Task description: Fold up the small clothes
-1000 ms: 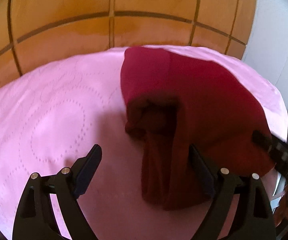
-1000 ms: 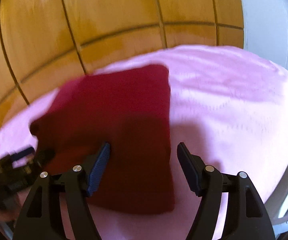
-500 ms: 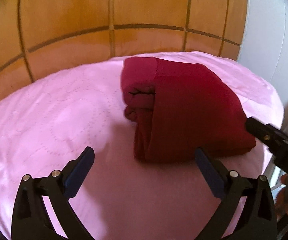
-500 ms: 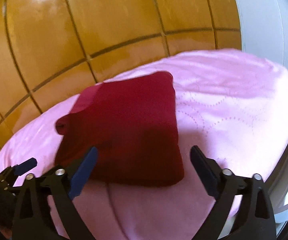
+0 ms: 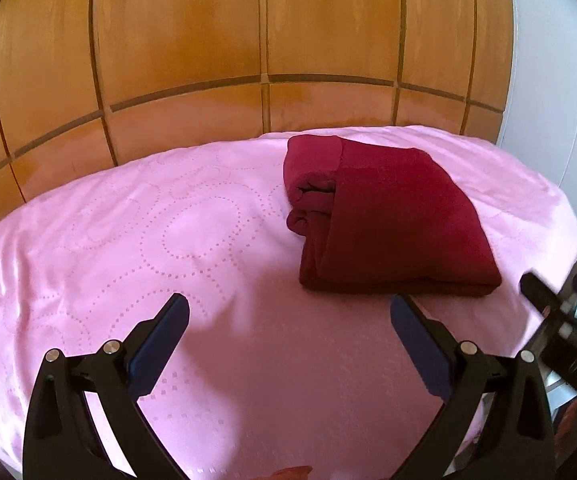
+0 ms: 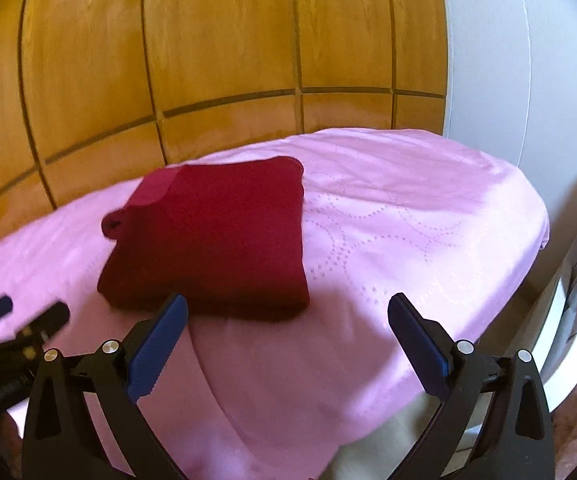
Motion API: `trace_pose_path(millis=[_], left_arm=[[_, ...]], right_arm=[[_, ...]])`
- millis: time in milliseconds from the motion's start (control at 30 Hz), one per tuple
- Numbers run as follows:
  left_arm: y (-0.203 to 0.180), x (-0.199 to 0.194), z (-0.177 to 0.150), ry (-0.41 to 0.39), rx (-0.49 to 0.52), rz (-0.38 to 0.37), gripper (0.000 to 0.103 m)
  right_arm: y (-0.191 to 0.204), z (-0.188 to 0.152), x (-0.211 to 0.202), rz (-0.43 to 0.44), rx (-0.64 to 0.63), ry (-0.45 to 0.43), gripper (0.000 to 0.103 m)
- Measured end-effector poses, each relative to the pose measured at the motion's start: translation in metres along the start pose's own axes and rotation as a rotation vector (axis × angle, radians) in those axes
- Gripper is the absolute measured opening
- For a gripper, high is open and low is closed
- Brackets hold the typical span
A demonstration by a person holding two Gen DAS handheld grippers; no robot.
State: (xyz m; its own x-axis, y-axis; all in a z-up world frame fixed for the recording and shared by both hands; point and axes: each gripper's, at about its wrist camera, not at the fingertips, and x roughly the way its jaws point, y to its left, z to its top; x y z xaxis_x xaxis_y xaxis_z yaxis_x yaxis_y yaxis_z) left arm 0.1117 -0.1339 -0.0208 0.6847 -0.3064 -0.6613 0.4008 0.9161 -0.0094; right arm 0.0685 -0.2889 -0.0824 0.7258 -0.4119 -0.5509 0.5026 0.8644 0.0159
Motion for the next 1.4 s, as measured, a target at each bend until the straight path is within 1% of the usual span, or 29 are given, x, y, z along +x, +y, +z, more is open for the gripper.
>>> trace_pose_path(millis=[33, 133, 367, 500, 567, 1400], left_arm=[[0.0017, -0.0003, 0.0004, 0.008, -0.008, 0.000, 0.101], [0.0030, 0.0004, 0.0005, 0.015, -0.012, 0.008, 0.101], [0.0036, -0.0010, -0.0006, 0.009, 0.000, 0.030, 0.101], [0.0028, 0.0010, -0.0009, 0.023, 0.003, 0.041, 0.101], [0.0032, 0.0023, -0.0009, 0.032, 0.006, 0.039, 0.101], [0.0021, 0.0025, -0.0011, 0.027, 0.002, 0.043, 0.101]], right_arm=[[0.0009, -0.0021, -0.0005, -0.016, -0.006, 0.005, 0.099], [-0.0015, -0.0027, -0.0003, 0.003, 0.009, 0.010, 0.099], [-0.0040, 0.0019, -0.0039, 0.002, 0.002, -0.011, 0.099], [-0.0063, 0.0030, -0.0039, 0.002, 0.006, -0.010, 0.099], [-0.0071, 0.0035, -0.0038, 0.002, 0.009, -0.011, 0.099], [-0.0052, 0.0040, -0.0023, 0.011, 0.009, 0.005, 0.099]])
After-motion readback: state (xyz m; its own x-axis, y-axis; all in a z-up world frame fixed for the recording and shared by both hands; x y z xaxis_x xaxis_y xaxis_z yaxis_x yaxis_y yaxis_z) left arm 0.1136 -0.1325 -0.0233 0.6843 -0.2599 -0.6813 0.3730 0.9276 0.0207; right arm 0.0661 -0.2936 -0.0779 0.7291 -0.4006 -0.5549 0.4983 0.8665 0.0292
